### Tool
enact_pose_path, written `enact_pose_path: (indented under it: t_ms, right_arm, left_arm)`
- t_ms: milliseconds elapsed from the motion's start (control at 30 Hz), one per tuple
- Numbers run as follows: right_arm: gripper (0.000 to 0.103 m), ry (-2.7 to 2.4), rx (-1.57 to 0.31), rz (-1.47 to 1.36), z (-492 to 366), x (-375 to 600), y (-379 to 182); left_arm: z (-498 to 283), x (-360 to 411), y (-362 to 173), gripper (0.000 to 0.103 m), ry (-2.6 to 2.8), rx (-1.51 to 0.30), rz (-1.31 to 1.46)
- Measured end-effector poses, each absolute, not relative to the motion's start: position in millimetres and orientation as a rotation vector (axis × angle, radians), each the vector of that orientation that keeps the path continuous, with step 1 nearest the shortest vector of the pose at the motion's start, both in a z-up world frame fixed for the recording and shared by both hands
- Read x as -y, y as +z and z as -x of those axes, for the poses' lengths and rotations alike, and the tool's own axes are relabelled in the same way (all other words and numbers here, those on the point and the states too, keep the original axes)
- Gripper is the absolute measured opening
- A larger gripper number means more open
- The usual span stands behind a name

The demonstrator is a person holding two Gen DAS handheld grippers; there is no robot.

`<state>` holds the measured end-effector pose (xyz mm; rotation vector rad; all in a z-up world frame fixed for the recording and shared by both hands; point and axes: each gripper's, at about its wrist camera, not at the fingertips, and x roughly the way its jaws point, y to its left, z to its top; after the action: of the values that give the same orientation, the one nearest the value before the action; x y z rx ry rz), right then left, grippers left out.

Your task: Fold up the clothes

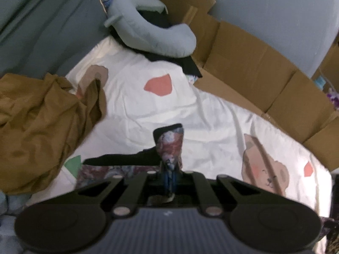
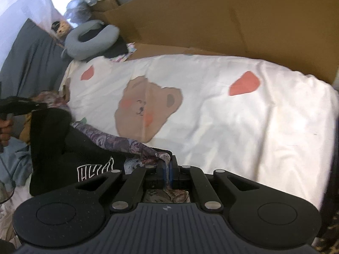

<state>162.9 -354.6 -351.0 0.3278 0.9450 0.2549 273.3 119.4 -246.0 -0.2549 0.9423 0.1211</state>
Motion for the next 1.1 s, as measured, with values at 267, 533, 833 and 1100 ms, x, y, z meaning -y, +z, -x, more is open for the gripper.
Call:
enact_pose_path:
  t_ms: [267, 533, 833, 1100]
  right_arm:
    - [0.000, 0.133, -0.931, -0.358, -134, 392, -338]
    - [0.000, 0.020, -0.901, -0.359, -106, 428, -317]
    - [0.000, -0.115, -0.910, -0.366, -63, 467, -294]
    - [0.004, -0.118, -0.993, -0.440, -37, 474, -309]
  left_arm:
    - [-247, -127, -220, 0.003, 0.136, -0.892, 0.297]
    - [-235, -123, -197, 0.003, 0.118, -0.863, 0.322]
    - [-202, -132, -197, 0.003, 0.158, -0.916, 0.405]
    - [-159, -150, -206, 0.003, 0.241, -1.009, 0.448]
